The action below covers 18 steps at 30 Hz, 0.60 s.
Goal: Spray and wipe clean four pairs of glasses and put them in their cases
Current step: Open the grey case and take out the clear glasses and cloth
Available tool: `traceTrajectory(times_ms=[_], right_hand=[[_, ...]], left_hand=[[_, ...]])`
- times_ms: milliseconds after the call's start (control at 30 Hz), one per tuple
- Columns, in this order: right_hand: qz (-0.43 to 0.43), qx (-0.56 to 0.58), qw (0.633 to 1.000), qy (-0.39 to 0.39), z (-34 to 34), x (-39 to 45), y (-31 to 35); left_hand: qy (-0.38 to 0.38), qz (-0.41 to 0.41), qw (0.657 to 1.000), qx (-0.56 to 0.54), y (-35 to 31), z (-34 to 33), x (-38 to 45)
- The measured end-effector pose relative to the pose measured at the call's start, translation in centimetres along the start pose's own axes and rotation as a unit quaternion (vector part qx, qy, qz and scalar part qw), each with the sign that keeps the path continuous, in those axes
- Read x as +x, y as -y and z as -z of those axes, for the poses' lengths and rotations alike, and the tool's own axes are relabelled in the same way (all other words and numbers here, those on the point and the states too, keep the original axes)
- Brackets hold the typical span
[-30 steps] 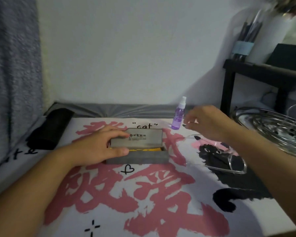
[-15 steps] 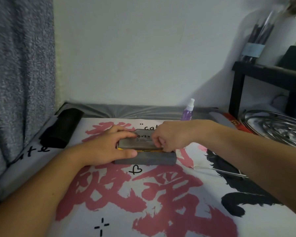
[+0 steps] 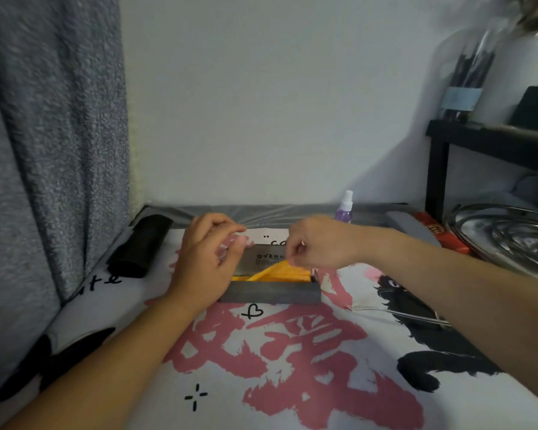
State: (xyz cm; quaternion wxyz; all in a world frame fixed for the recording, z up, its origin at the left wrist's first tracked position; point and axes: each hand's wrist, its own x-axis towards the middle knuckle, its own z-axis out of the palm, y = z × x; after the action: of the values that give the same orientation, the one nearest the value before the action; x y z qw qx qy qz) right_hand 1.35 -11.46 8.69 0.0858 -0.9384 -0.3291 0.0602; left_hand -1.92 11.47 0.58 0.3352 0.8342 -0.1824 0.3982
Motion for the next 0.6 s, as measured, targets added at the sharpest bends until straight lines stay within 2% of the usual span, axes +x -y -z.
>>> traceTrajectory(times_ms=[67,133,233,333,400,467,533,600], right_hand=[[-0.012,0.060,0.997,-0.051,2.1,-1.6,0.4],[-0.012,0.143,0.987,-0.077,3.9,-3.6,1.3],[-0.006,0.247,0.966,-0.078,5.3,-6.7,3.2],[0.021,0.290,0.951,-0.101,6.1,-9.1,4.7],[0.039,0.284,0.953,-0.102,6.6,-10.7,5.6],[0.054,0.220,0.968,-0.105,6.8,-11.7,6.0],[0.076,0.145,0.977,-0.136,7.0,-12.9,6.5],[0.102,0.122,0.974,-0.163,7.2,-14.1,7.0]], left_hand=[[-0.024,0.051,0.997,-0.053,-2.6,1.2,-0.3],[-0.009,0.113,0.985,-0.130,-5.6,2.3,-1.0],[0.075,0.178,0.957,-0.217,-9.0,3.3,-1.3],[0.191,0.187,0.935,-0.232,-11.4,4.0,-0.3],[0.221,0.179,0.927,-0.246,-13.3,4.6,0.4],[0.229,0.173,0.917,-0.276,-14.7,5.3,0.9],[0.234,0.180,0.903,-0.312,-16.2,6.5,0.7],[0.241,0.177,0.897,-0.325,-16.9,7.5,0.3]])
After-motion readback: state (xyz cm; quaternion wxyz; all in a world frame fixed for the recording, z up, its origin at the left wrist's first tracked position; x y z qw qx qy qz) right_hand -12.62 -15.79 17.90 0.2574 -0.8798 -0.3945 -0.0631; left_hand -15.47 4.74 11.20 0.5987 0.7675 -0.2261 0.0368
